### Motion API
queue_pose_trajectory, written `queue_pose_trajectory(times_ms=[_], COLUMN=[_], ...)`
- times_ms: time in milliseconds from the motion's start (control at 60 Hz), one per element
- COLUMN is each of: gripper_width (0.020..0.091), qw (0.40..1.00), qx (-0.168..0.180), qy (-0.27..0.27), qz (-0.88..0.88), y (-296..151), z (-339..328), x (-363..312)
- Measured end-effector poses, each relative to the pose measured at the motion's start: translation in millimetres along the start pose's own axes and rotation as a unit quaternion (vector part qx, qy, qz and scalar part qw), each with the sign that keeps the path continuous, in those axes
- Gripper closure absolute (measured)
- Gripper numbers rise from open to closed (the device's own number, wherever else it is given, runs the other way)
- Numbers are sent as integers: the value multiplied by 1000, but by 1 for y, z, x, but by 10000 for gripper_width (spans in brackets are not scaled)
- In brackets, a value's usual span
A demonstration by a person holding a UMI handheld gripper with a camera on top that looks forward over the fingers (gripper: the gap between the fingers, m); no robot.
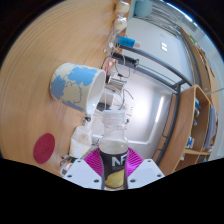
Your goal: Pour water
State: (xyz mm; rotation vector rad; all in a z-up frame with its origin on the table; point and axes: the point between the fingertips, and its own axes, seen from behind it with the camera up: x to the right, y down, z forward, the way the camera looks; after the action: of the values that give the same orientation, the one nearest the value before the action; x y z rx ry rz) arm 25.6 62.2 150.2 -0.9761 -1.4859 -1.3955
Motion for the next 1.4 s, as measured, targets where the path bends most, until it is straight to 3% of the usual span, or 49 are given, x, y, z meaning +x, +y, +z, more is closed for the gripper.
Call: queue_pose_trajectory(times_ms=[233,467,600,733,883,1050,1100,1250,1400], gripper_width=[854,853,852,835,834,837,836,836,828], qw=[991,990,998,987,872,656,615,545,551], qx=[11,15,18,-2,-20,20,14,33,25], qy=[21,20,19,-14,-82,-137,-131,-135,-126], qz=[-131,-142,-65,162,483,742,778,827,824], y=[-16,-23,-18,10,33,28,21,24,24], z=[10,12,9,1,-10,-16,-19,-11,-7], x=[14,11,12,8,-19,-35,-38,-57,-72])
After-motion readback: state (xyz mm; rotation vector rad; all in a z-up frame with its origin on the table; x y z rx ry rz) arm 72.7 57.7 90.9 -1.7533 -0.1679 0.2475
